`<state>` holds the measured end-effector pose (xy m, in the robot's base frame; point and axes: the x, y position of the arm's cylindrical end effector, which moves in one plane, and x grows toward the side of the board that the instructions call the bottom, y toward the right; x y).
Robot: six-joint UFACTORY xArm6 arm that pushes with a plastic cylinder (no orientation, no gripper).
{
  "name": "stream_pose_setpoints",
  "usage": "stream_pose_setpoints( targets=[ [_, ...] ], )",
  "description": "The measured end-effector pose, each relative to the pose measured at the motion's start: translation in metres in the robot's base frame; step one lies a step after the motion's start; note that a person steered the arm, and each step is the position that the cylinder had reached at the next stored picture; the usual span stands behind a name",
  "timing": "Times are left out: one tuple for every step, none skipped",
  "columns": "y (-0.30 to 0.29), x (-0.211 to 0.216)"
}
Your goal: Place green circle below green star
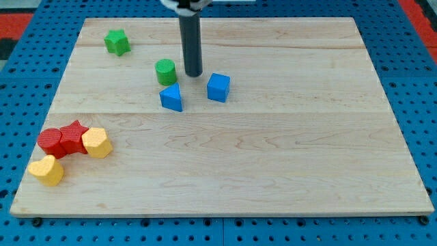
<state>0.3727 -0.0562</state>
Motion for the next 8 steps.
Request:
stream_pose_setpoints(
  targets=[
    [-0.051, 0.010],
    [-0.045, -0.020],
    [-0.013, -0.019],
    [0.024, -0.019],
    [0.030, -0.039],
    [0.009, -0.041],
    [-0.017, -0.056],
    [-0.053, -0.073]
  ],
)
